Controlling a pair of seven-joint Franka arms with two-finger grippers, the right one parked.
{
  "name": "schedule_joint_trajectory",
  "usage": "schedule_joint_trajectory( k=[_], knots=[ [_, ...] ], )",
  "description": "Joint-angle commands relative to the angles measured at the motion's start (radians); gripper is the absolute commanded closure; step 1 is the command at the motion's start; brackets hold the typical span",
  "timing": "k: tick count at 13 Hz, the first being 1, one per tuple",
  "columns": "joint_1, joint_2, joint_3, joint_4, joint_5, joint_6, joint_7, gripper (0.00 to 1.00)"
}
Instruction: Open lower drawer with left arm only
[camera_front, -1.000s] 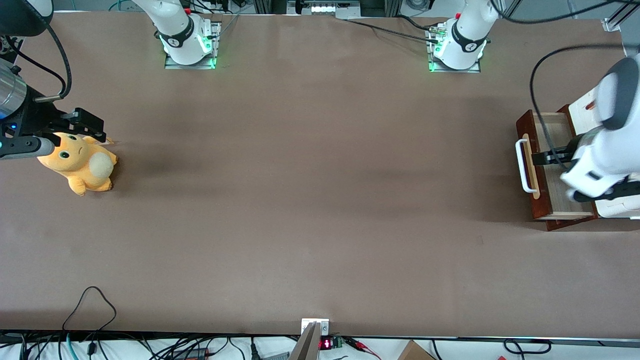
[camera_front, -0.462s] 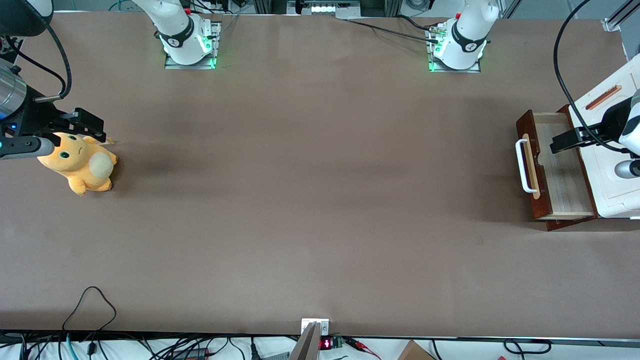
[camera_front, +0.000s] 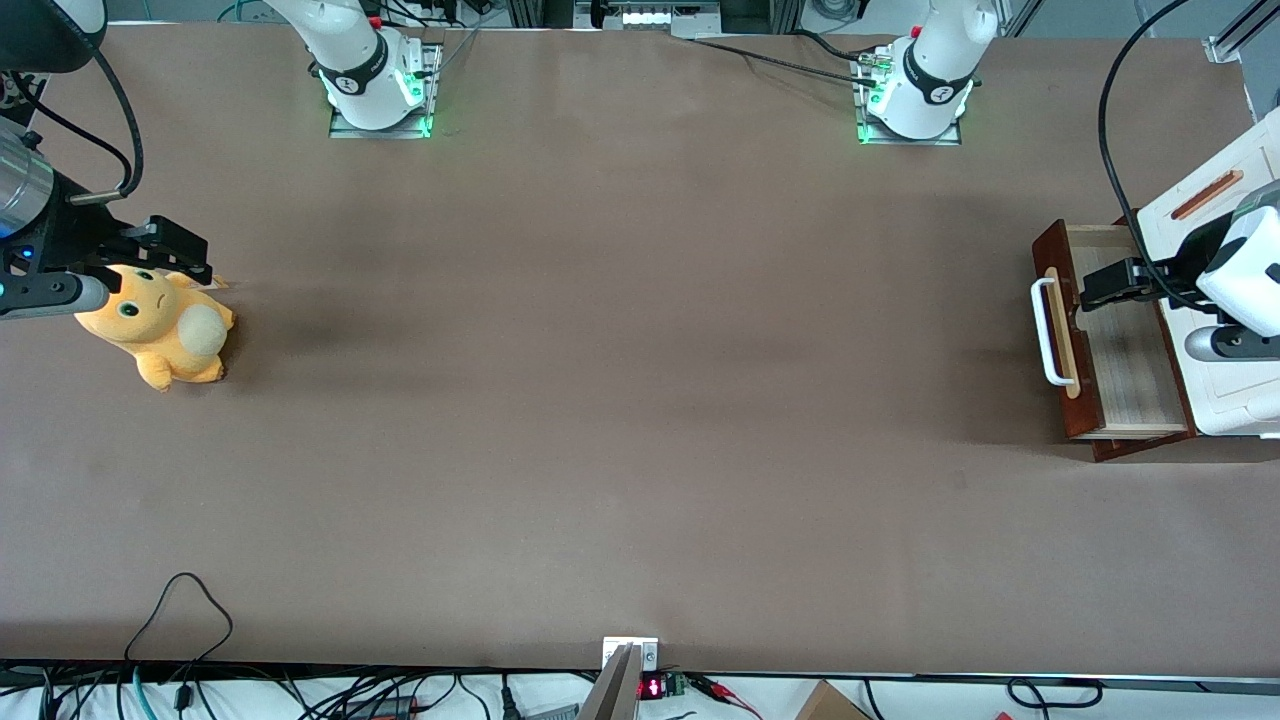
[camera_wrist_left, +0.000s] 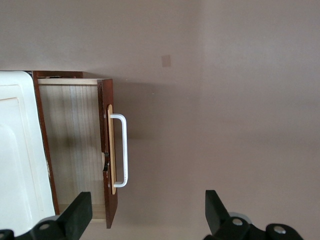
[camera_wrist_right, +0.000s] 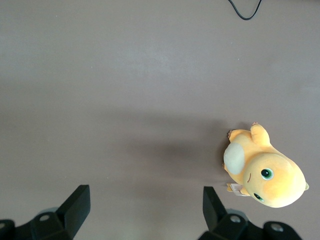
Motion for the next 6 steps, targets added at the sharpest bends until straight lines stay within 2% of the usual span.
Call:
schedule_joint_trajectory(
  k=[1,6],
  knots=[
    [0.019,-0.059,-0.022,-0.032,-0.021,-0.02,0.032,0.0],
    [0.021,-0.083,-0.021,-0.106,-0.023,0.035,-0.017,0.0]
  ],
)
